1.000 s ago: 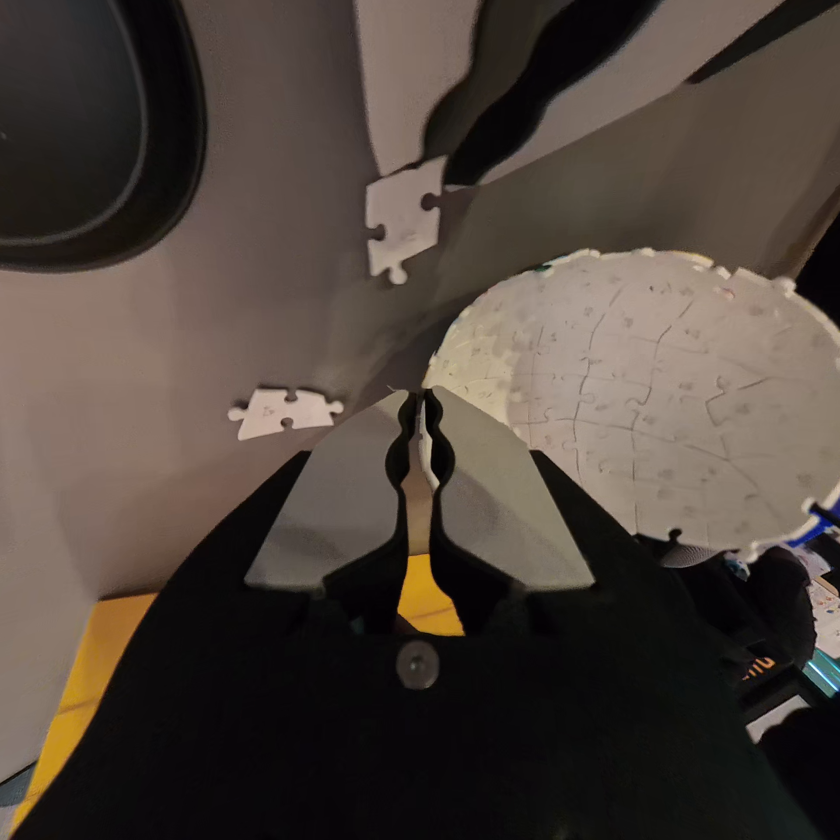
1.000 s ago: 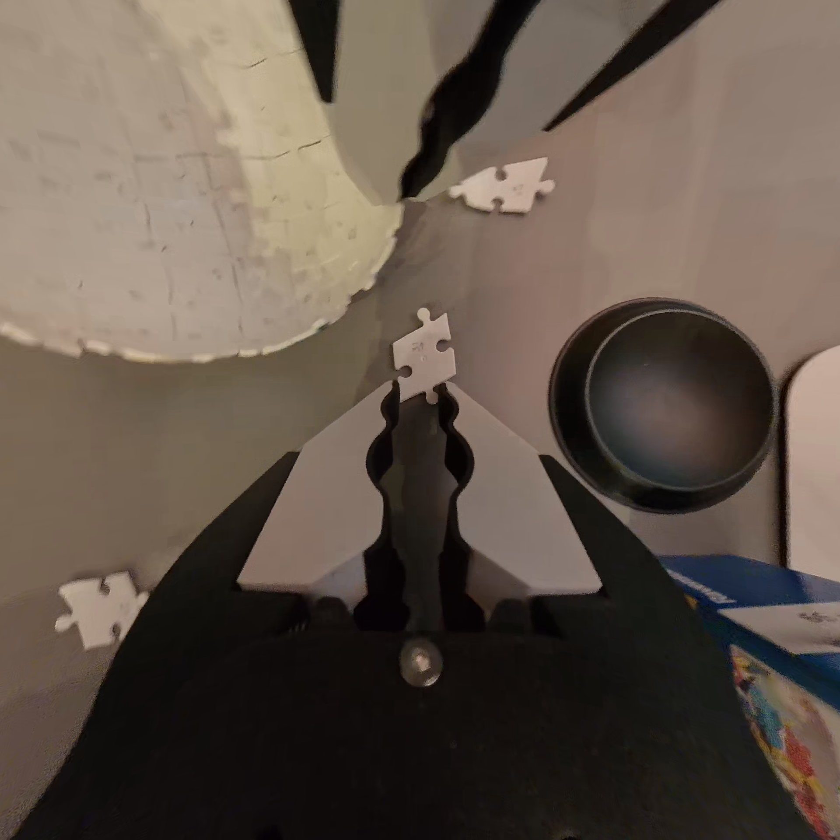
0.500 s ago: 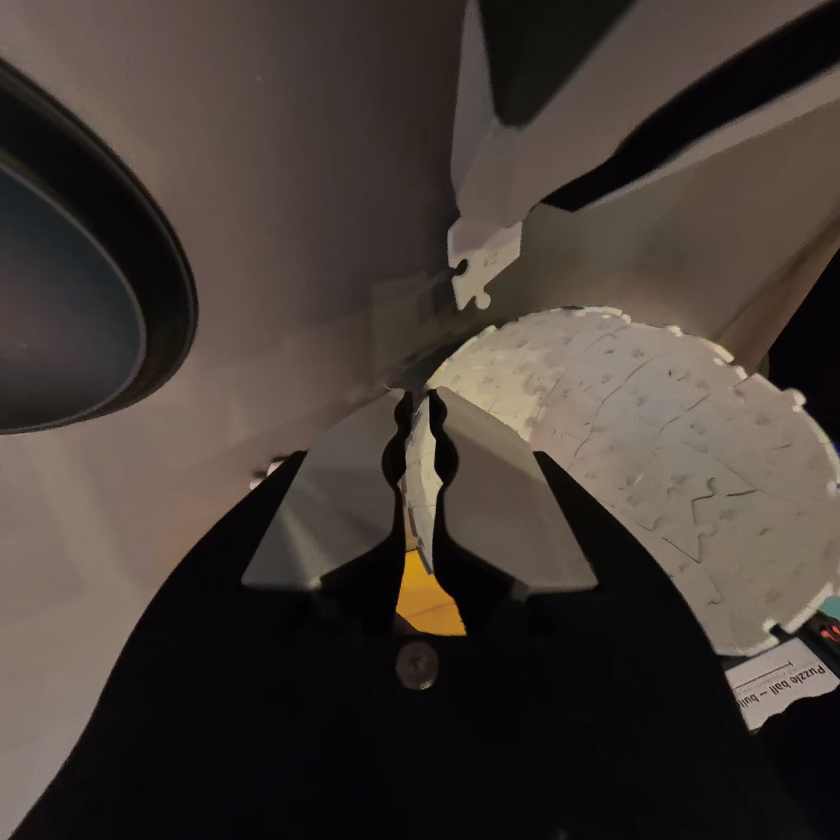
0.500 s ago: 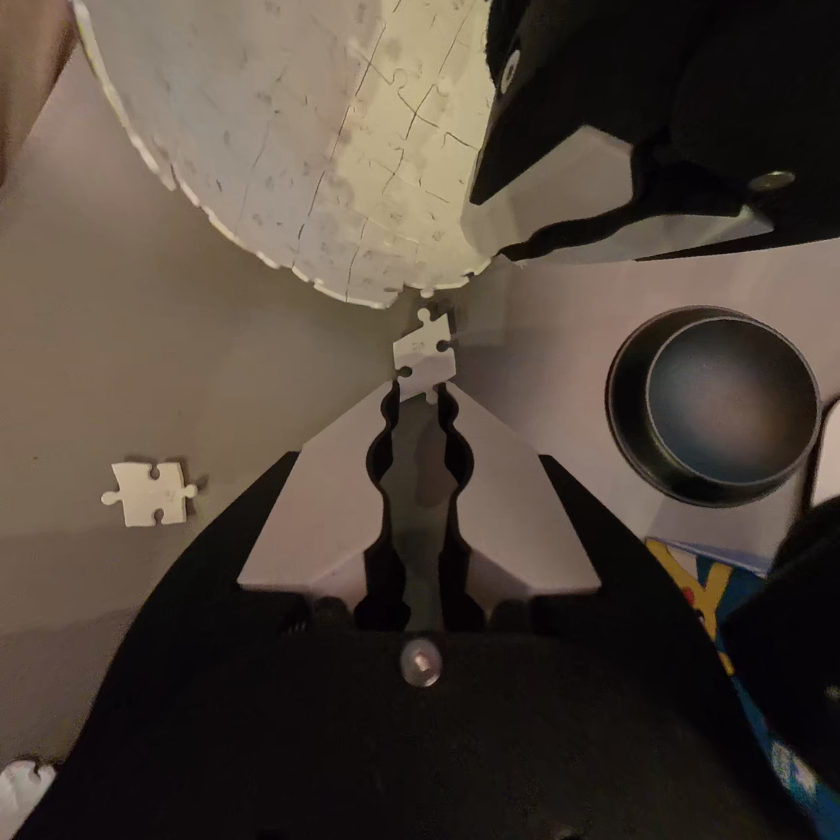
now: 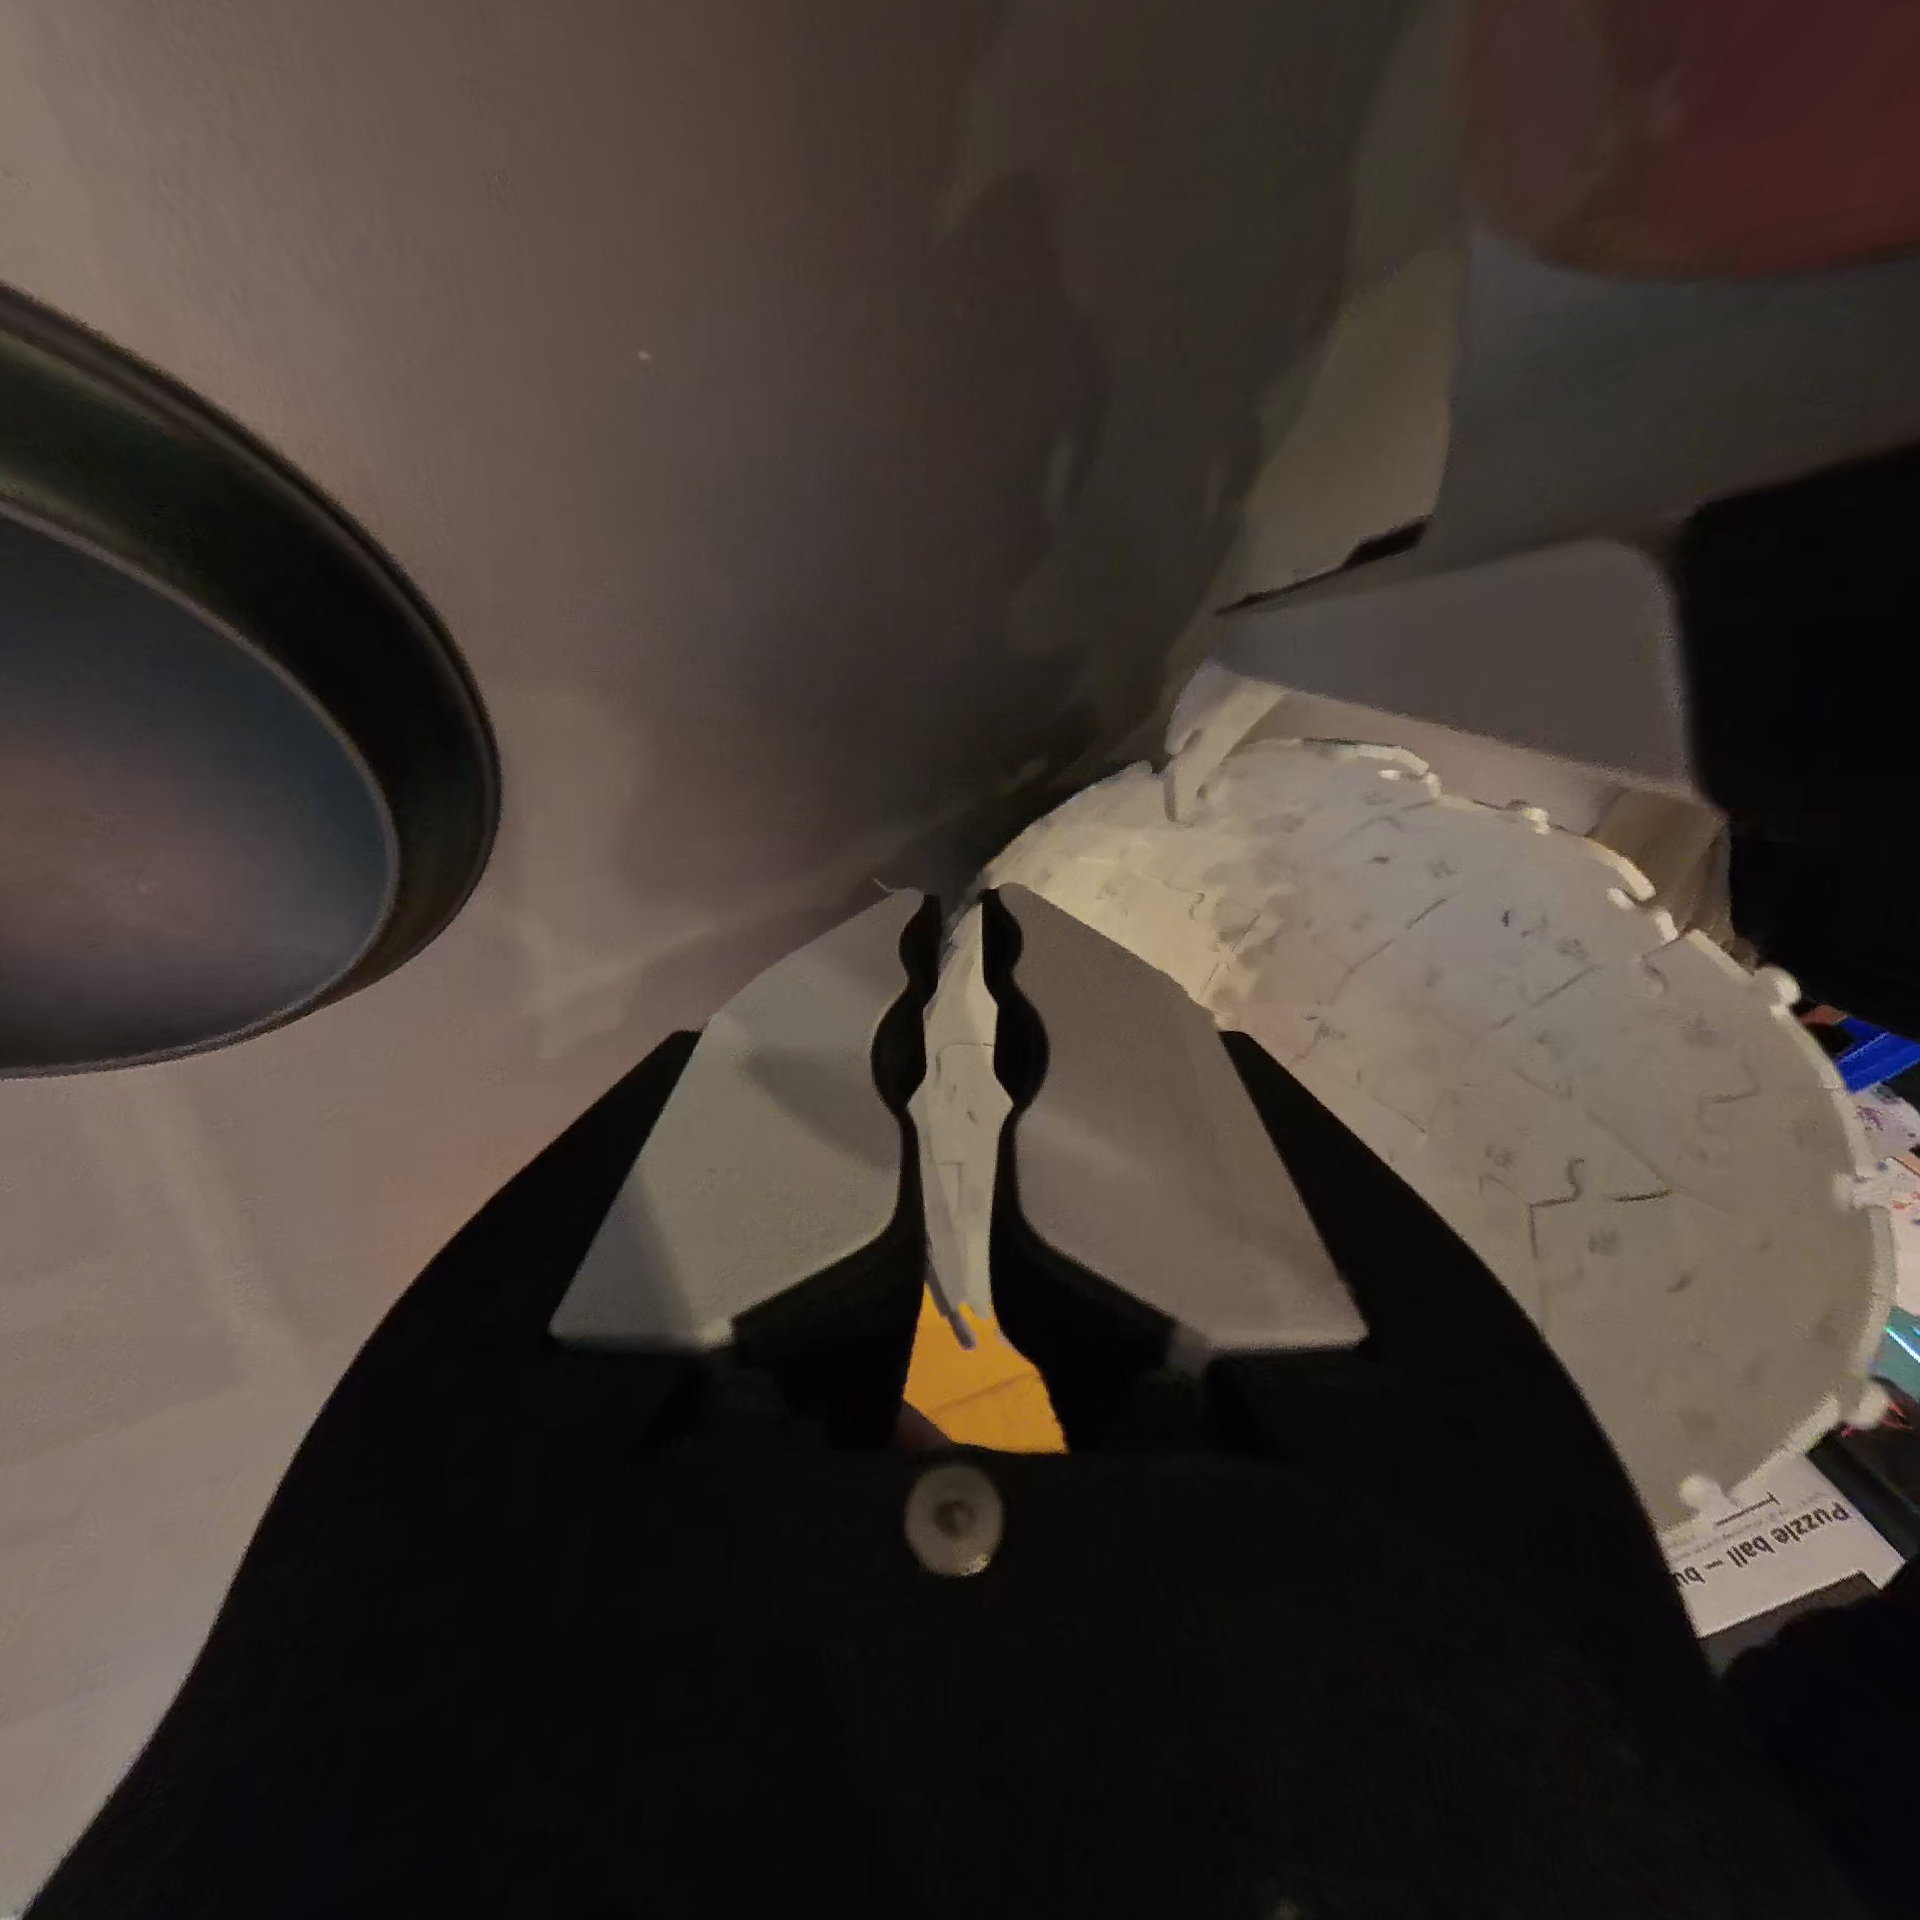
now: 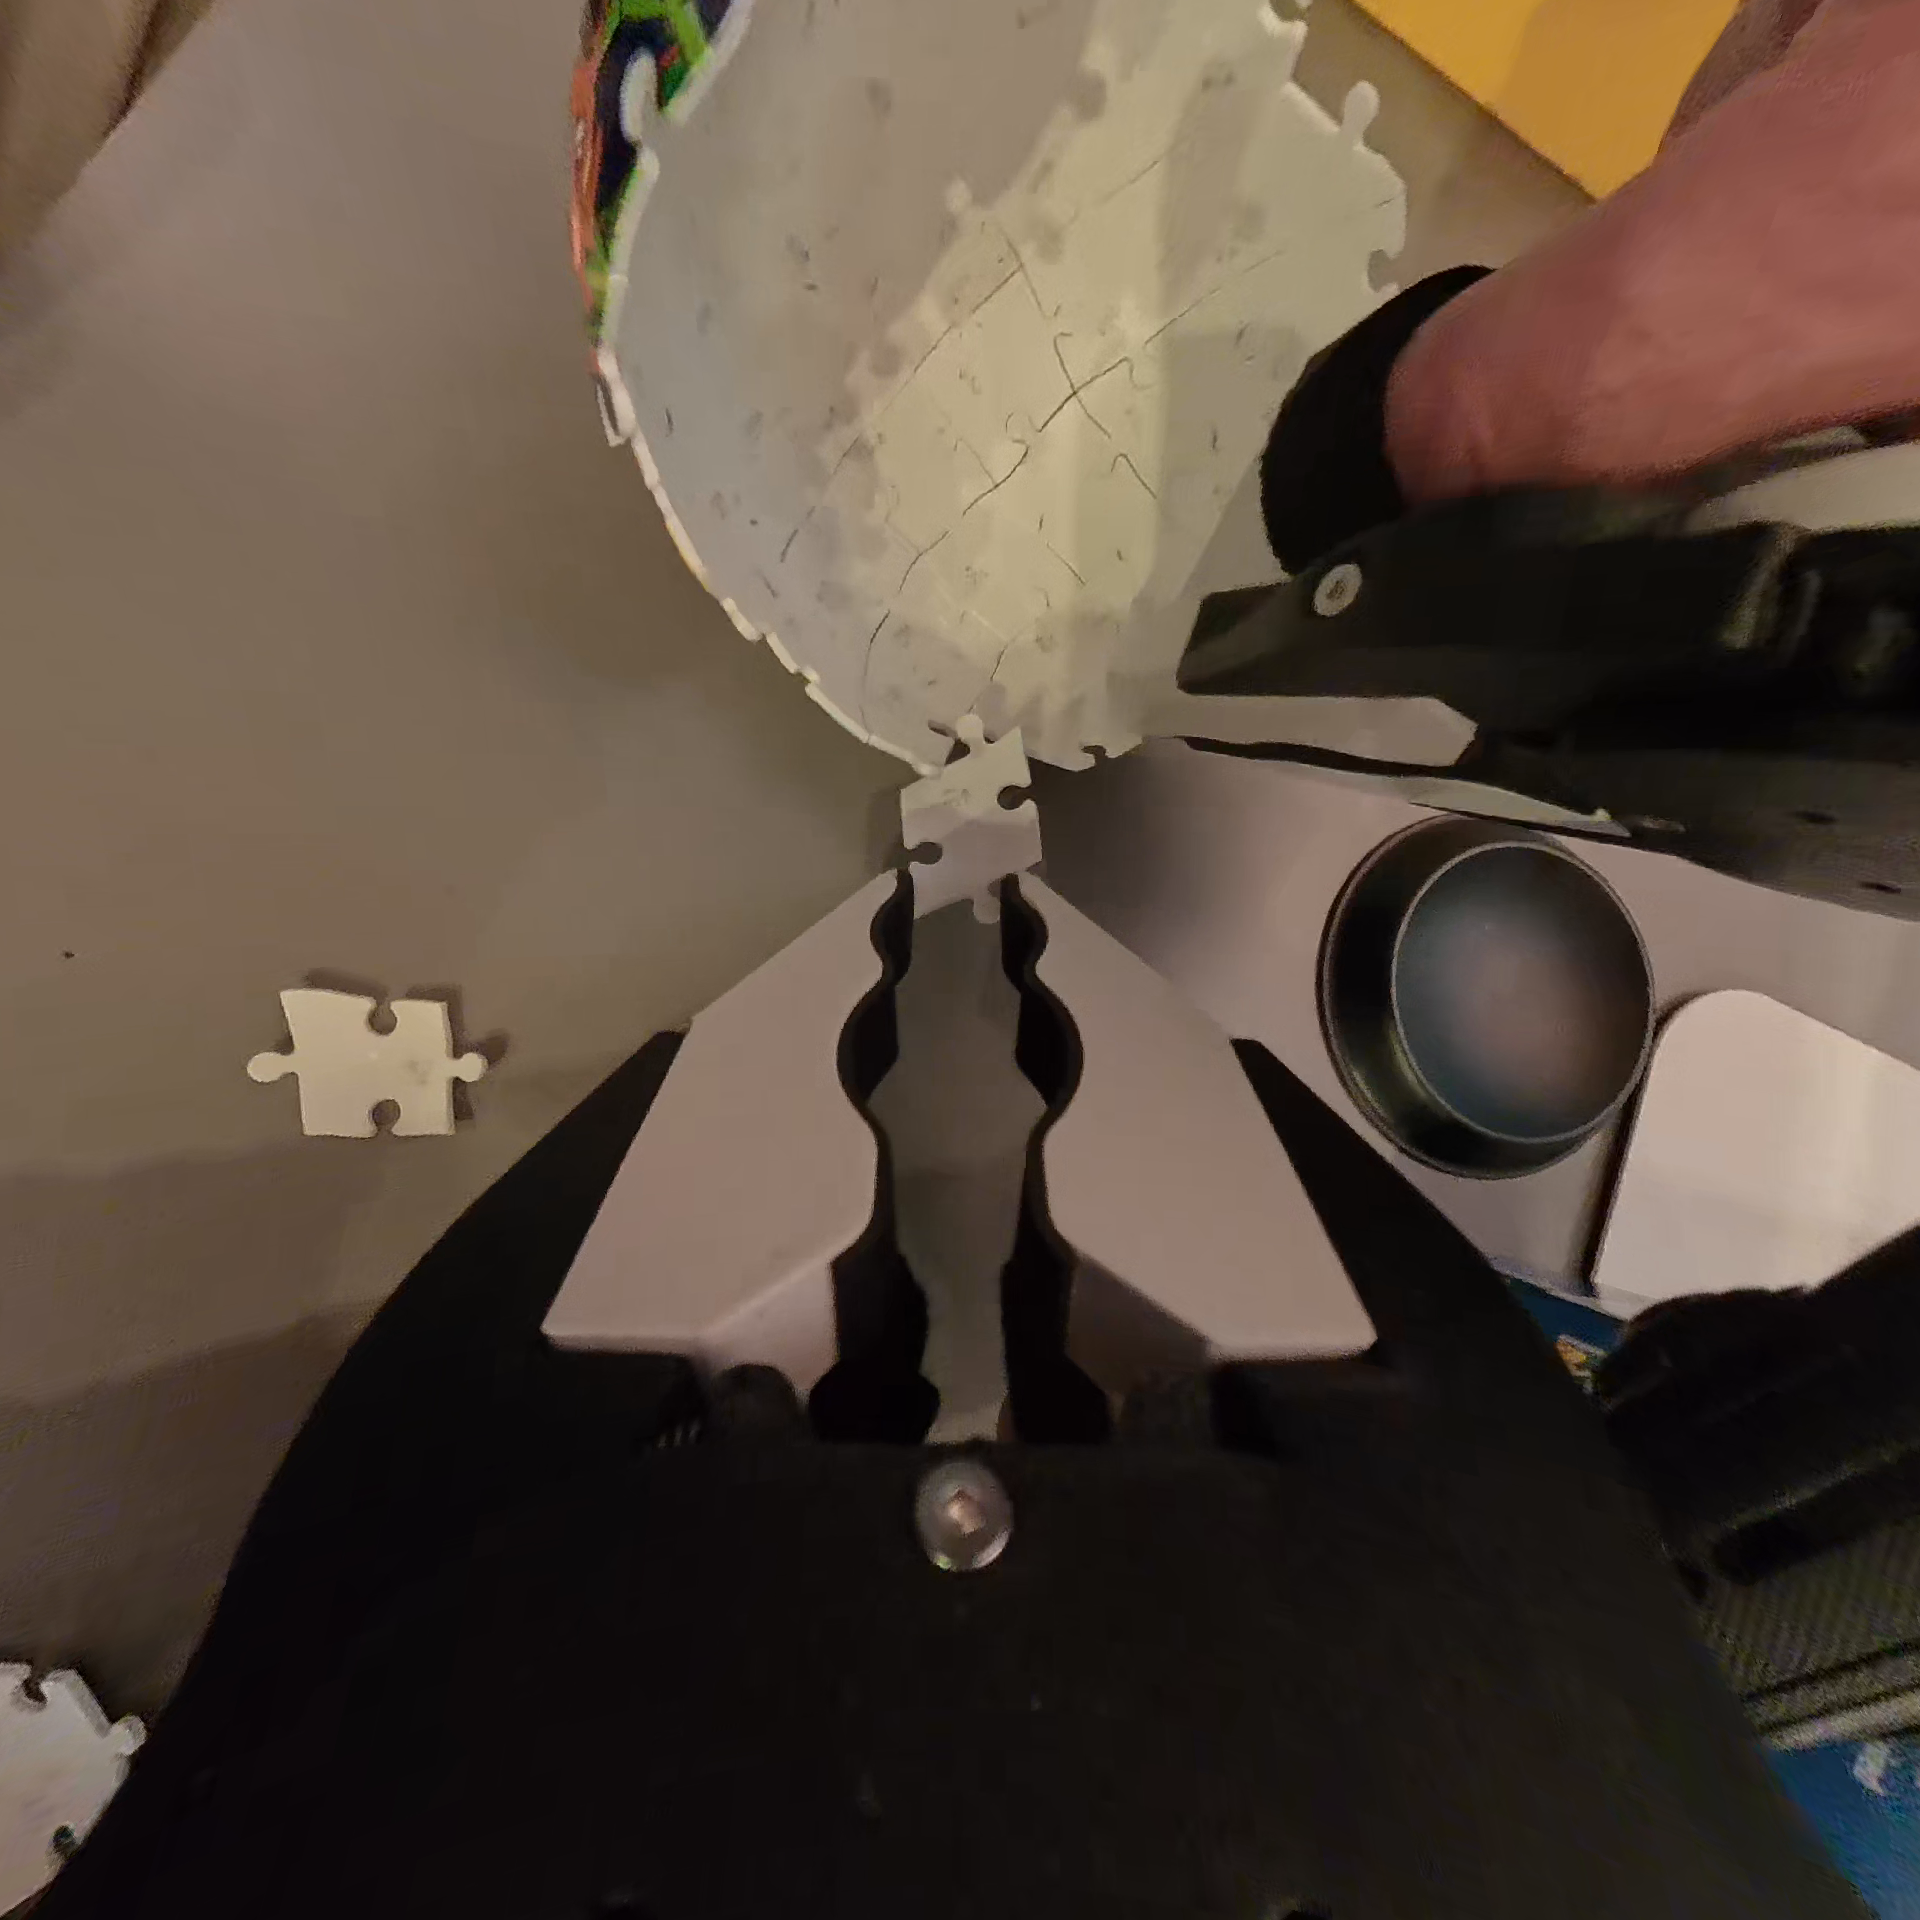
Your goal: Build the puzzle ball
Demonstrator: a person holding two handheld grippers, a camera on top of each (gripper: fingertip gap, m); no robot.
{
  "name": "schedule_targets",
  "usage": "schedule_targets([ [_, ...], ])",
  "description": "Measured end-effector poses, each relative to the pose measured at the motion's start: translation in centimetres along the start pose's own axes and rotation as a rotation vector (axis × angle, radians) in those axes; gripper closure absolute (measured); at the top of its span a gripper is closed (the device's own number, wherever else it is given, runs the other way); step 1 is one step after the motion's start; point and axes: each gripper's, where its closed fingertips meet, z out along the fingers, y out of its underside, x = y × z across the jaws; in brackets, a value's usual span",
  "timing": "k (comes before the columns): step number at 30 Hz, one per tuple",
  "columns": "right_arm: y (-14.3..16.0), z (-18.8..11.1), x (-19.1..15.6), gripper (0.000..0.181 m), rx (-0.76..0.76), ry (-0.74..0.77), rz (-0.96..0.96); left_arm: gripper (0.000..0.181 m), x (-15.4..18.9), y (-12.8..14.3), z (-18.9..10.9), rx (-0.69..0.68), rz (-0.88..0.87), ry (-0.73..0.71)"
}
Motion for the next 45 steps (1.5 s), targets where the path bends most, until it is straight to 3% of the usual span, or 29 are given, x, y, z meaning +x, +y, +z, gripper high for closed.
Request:
schedule_targets([
  [9,0.5,0.9,-0.4,0.166,-0.083,-0.001,-0.081,0.174,0.1,-0.5,-0.1,-0.009,0.002,-0.006],
  [17,0.5,1.5,-0.6,0.165,-0.062,0.055,-0.073,0.174,0.2,-1.0,-0.1,-0.034,0.013,-0.008],
  [22,0.1,0.7,-0.8,0.16,-0.016,0.088,-0.029,0.174,0.2,-1.1,-0.1,-0.032,0.012,-0.009],
  [27,-0.9,-0.3,-1.4,0.166,0.078,0.065,0.052,0.174,0.3,-1.2,-0.2,-0.038,0.018,-0.012],
  [33,0.9,0.9,-1.6,0.165,0.024,0.056,0.091,0.174,0.4,-1.6,-0.4,-0.041,0.036,-0.021],
  [45,1.5,1.5,-1.3,0.165,0.03,0.079,0.14,0.171,0.6,-1.9,-1.3,0.0,0.038,-0.069],
])
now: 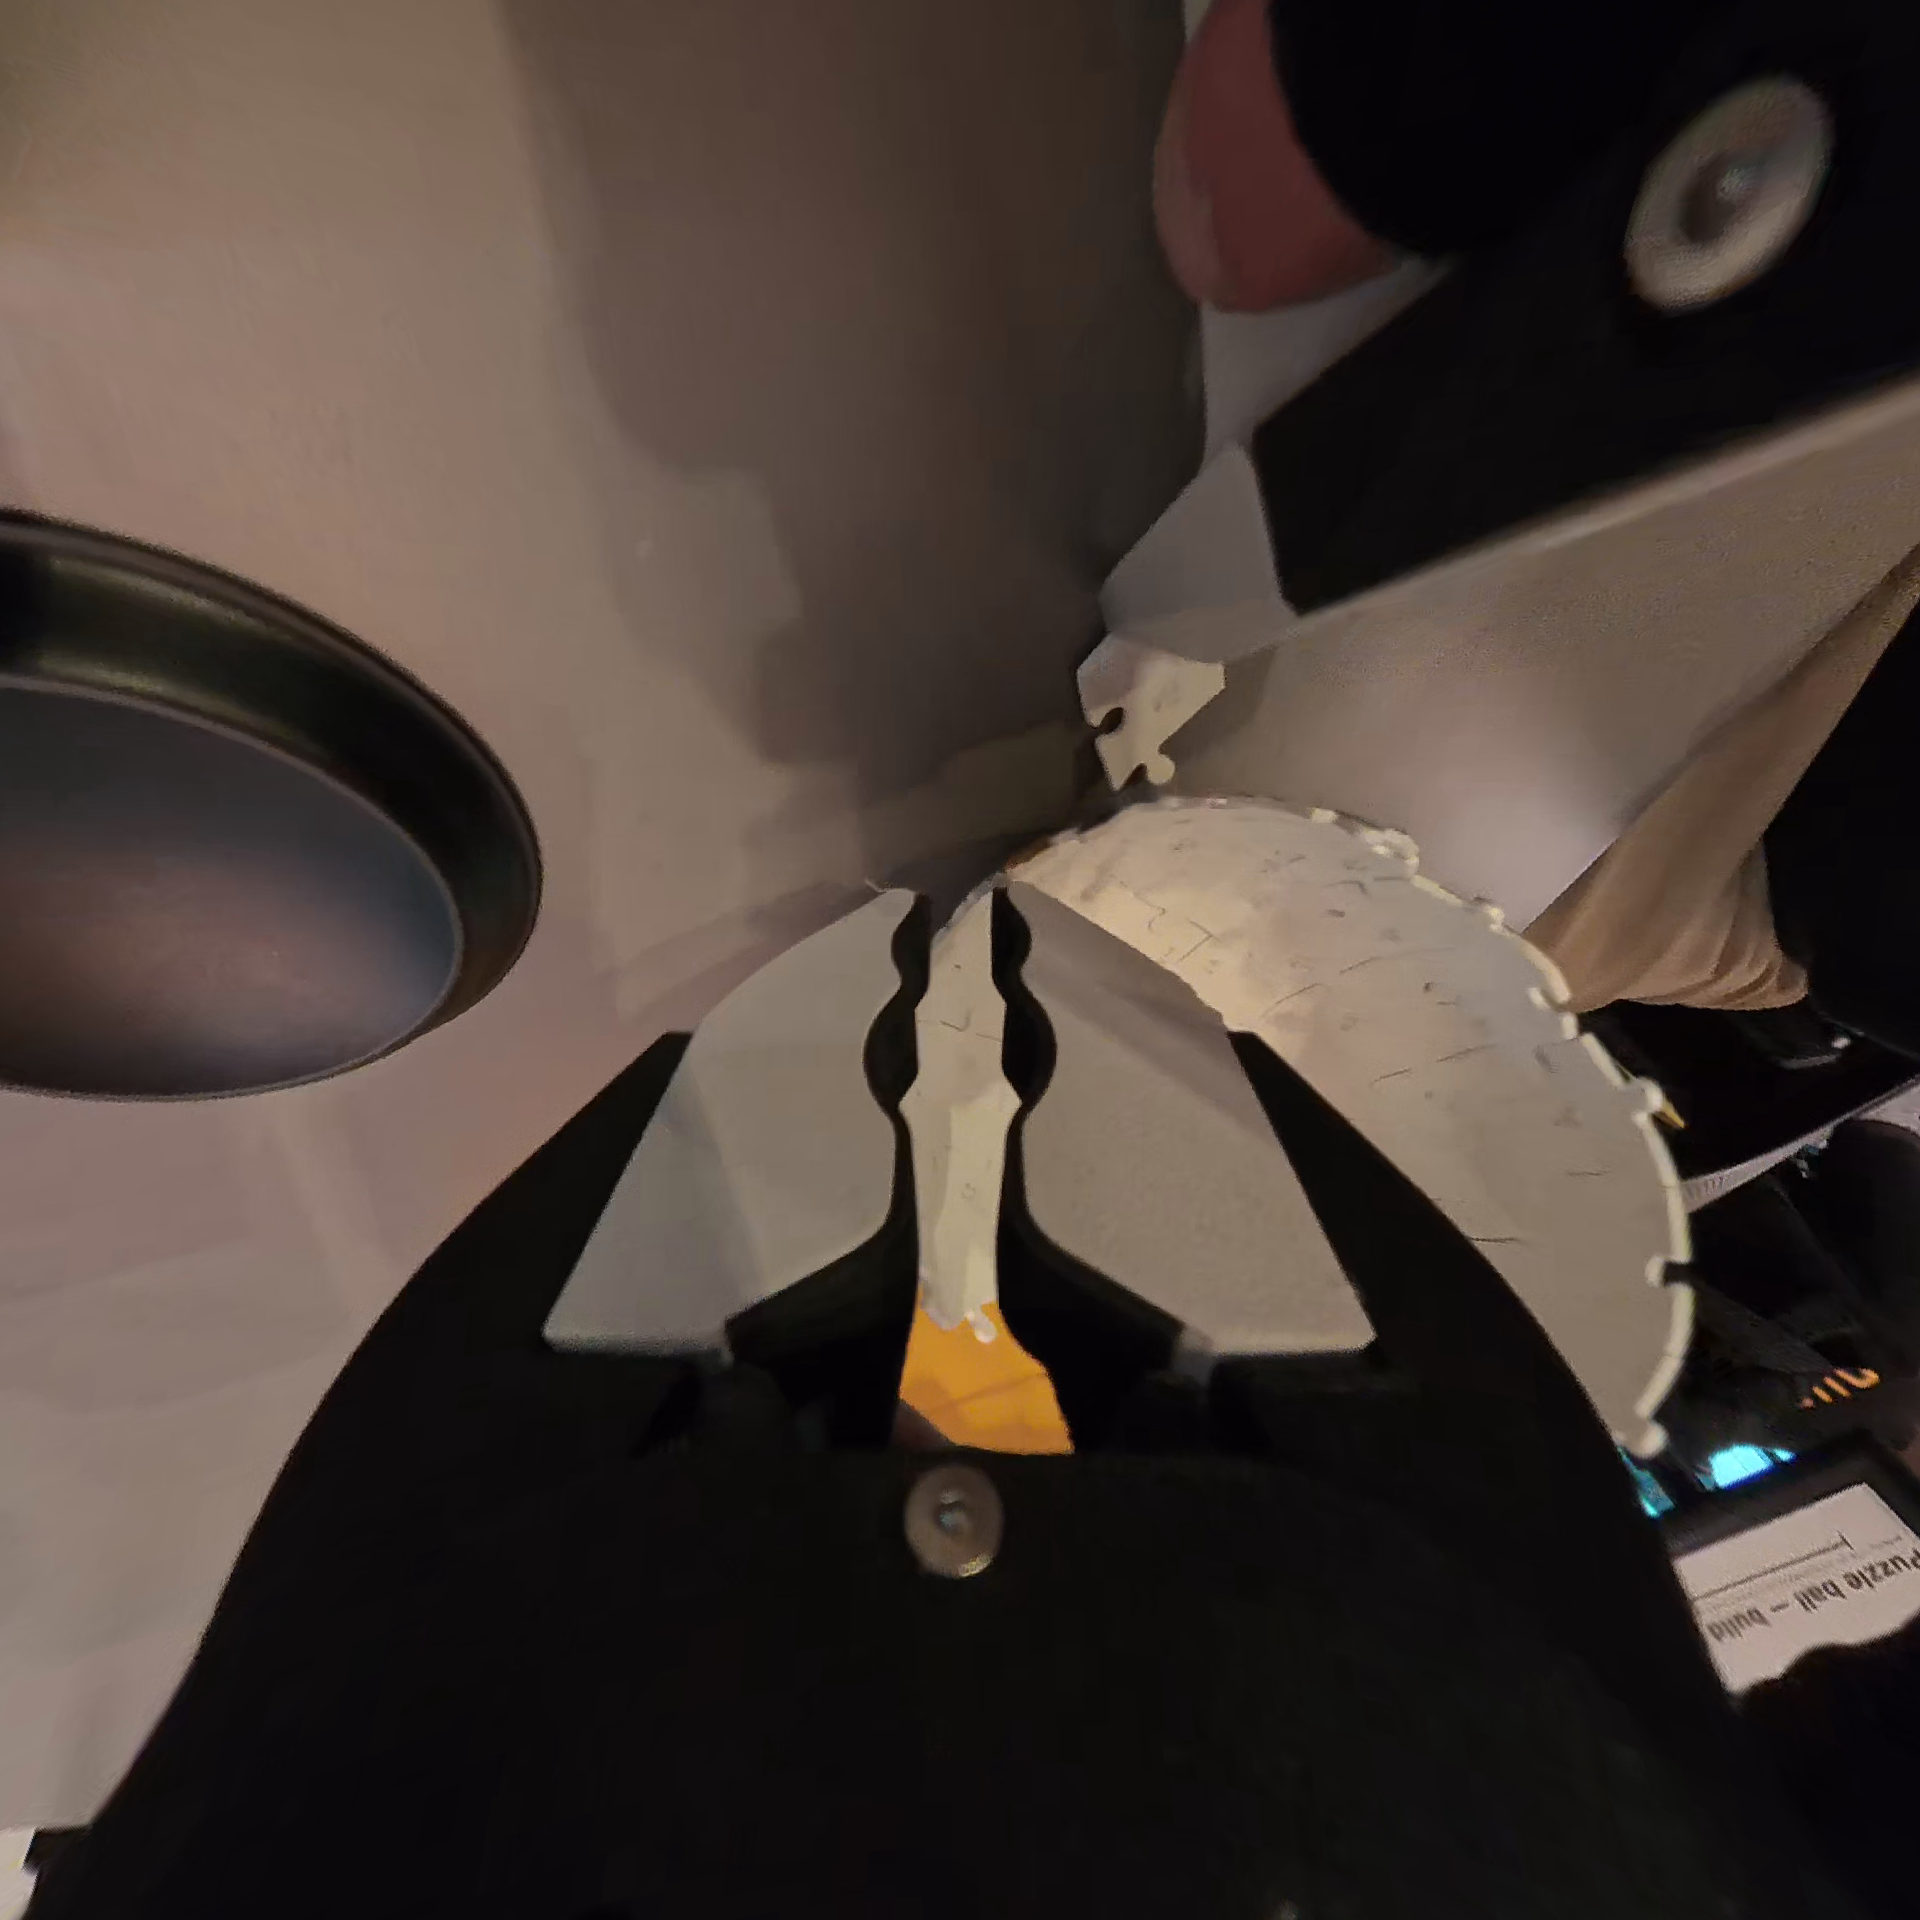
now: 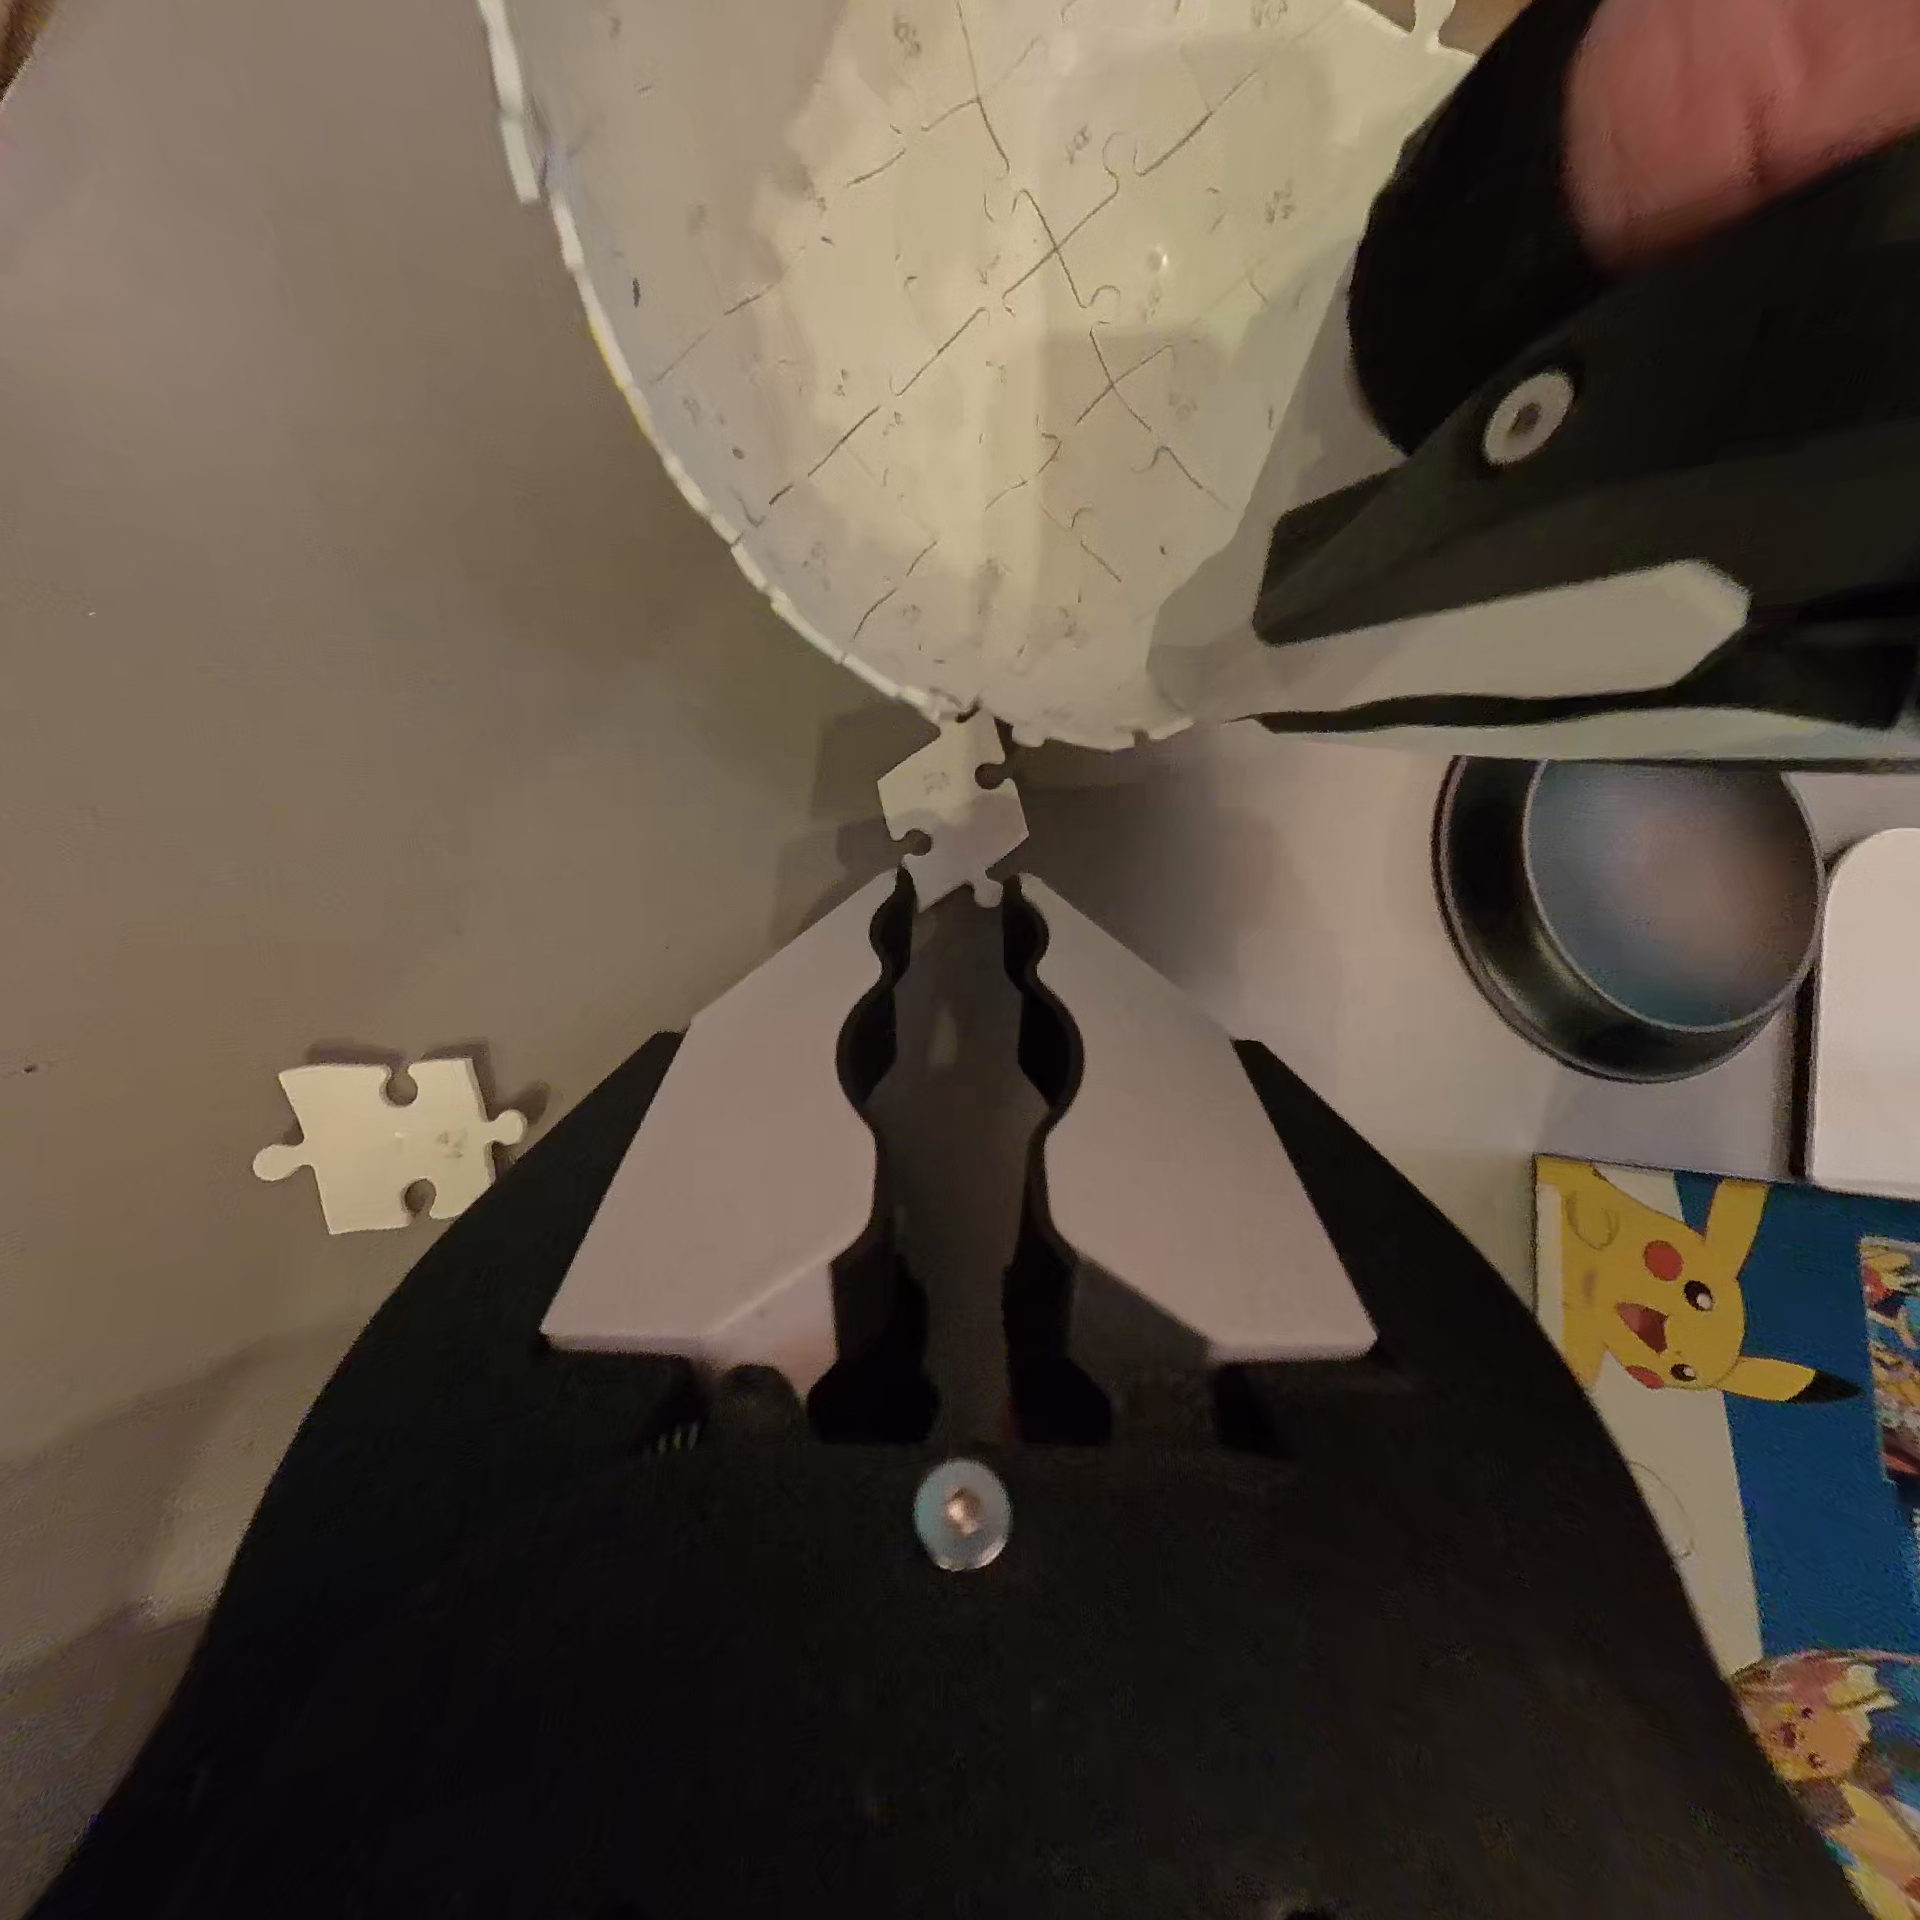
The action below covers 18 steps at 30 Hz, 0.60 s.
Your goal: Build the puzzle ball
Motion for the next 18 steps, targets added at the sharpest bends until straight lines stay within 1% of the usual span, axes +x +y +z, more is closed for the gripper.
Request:
schedule_targets([
  [8,0.1,-0.2,-0.2,0.166,0.01,-0.001,0.009,0.155,-0.1,0.3,-0.9,0.089,-0.043,-0.06],
  [11,0.1,-0.2,-0.3,0.166,0.011,0.004,0.008,0.144,-0.5,0.7,-1.5,0.126,-0.075,-0.109],
  [13,0.1,-0.1,-0.4,0.166,0.015,0.003,0.009,0.137,-0.5,0.9,-2.0,0.163,-0.091,-0.129],
  [18,-0.2,0.0,-0.6,0.166,0.022,0.002,0.009,0.127,-1.0,1.8,-3.7,0.272,-0.161,-0.191],
])
